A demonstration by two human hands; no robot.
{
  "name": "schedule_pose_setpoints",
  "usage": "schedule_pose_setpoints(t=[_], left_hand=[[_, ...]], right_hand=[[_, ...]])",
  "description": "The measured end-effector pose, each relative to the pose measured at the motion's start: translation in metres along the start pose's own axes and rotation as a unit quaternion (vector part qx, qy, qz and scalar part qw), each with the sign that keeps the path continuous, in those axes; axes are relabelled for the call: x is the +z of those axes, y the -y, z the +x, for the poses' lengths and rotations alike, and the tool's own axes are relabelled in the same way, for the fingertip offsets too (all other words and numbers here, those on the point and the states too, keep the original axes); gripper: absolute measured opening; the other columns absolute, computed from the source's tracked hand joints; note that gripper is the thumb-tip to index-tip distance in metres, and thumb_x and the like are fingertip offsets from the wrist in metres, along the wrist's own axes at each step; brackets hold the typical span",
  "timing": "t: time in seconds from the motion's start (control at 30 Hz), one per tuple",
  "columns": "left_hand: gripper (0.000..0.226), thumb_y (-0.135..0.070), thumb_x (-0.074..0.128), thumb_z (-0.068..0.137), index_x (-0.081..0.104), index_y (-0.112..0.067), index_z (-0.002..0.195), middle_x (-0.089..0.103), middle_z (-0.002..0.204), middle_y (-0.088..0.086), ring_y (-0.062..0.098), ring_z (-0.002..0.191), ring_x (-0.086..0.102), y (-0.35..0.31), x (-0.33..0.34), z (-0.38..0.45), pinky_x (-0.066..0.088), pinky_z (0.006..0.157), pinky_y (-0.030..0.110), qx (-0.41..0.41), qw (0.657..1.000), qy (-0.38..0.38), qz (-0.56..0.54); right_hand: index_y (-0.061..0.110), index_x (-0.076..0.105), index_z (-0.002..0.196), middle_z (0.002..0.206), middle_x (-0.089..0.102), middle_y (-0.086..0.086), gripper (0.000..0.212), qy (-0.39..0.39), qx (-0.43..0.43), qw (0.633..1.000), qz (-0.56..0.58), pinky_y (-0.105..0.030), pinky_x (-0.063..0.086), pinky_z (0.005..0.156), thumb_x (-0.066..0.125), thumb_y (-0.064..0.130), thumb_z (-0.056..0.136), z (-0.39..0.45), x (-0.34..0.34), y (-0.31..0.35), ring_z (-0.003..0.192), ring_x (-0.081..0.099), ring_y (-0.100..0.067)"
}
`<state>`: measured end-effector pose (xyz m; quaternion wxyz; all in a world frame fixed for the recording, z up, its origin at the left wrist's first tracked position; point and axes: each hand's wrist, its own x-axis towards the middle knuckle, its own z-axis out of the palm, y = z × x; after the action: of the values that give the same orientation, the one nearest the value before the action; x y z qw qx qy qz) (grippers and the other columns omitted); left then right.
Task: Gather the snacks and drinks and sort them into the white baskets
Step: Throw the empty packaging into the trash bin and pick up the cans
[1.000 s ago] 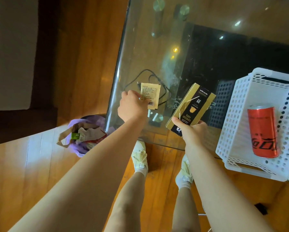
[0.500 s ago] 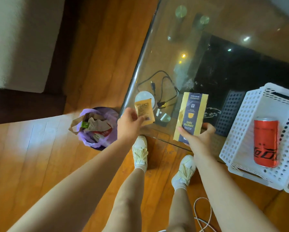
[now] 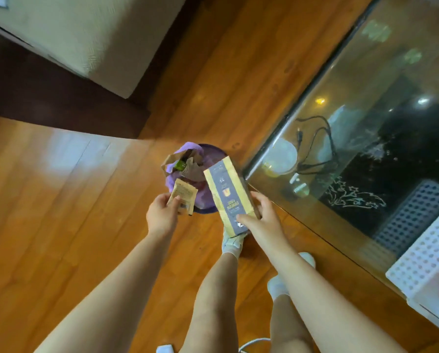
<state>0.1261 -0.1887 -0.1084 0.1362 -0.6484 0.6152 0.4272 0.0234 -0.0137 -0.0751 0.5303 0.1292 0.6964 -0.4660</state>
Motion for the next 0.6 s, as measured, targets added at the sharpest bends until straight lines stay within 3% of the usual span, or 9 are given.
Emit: schedule_pose_setpoints(t=[0.13,0.2,0.3,0.37,0.43,0.53,0.6], left_hand=[[0.019,-0.022,0.053,0.091,0.064,-0.013,0.104,0.070,0.100,0.013,0.028,0.085,0.064,0.003,-0.005,0.017,0.050,0.073,0.040,0.006,1.000,0.009,0.002],[0.021,-0.023,0.054,0.091,0.062,-0.012,0.107,0.070,0.103,0.014,0.030,0.092,0.065,0.001,-0.004,0.021,0.052,0.079,0.043,0.015,1.000,0.025,0.007],[0.049,-0.030,0.058,0.090,0.046,-0.010,0.133,0.059,0.126,0.010,0.028,0.111,0.058,-0.006,-0.004,0.021,0.050,0.093,0.047,-0.003,0.998,0.061,0.015],[0.058,-0.031,0.058,0.089,0.039,-0.008,0.139,0.052,0.136,0.010,0.028,0.120,0.052,-0.010,-0.006,0.018,0.047,0.097,0.048,-0.017,0.997,0.076,0.021],[0.054,-0.027,0.059,0.089,0.041,-0.007,0.136,0.051,0.137,0.011,0.029,0.121,0.051,-0.015,-0.008,0.010,0.046,0.099,0.048,-0.020,0.996,0.084,0.019],[0.039,-0.016,0.056,0.090,0.051,-0.008,0.127,0.058,0.127,0.013,0.027,0.112,0.056,-0.028,-0.010,-0.008,0.047,0.097,0.043,0.001,0.993,0.114,0.025],[0.032,-0.011,0.052,0.091,0.056,-0.008,0.123,0.062,0.121,0.015,0.023,0.100,0.059,-0.038,-0.009,-0.025,0.049,0.087,0.034,0.027,0.988,0.146,0.031]], right_hand=[[0.024,0.040,0.130,0.105,0.057,0.010,0.054,-0.055,0.010,0.995,-0.087,-0.021,0.050,0.075,0.065,0.028,0.083,0.016,0.031,0.008,0.086,0.056,-0.003],[0.023,0.031,0.141,0.126,0.056,0.002,0.069,-0.057,0.020,0.990,-0.127,-0.031,0.050,0.088,0.065,0.037,0.082,0.024,0.037,0.011,0.106,0.057,-0.014],[0.023,0.016,0.148,0.145,0.038,-0.007,0.085,-0.029,0.056,0.982,-0.180,-0.041,0.042,0.103,0.064,0.043,0.081,0.033,0.035,0.017,0.130,0.043,-0.025],[0.022,0.017,0.148,0.147,0.037,-0.009,0.081,-0.014,0.072,0.981,-0.178,-0.039,0.040,0.103,0.063,0.039,0.083,0.031,0.027,0.021,0.132,0.040,-0.026],[0.018,0.027,0.145,0.142,0.044,-0.009,0.069,0.007,0.068,0.986,-0.150,-0.030,0.038,0.095,0.061,0.030,0.086,0.021,0.015,0.025,0.124,0.046,-0.020],[0.018,0.043,0.135,0.128,0.055,-0.005,0.049,0.018,0.062,0.989,-0.130,-0.026,0.039,0.089,0.058,0.023,0.088,0.000,-0.008,0.027,0.108,0.050,-0.013],[0.022,0.050,0.127,0.116,0.058,0.000,0.040,0.000,0.059,0.993,-0.105,-0.028,0.042,0.088,0.057,0.022,0.088,-0.015,-0.028,0.026,0.106,0.054,-0.014]])
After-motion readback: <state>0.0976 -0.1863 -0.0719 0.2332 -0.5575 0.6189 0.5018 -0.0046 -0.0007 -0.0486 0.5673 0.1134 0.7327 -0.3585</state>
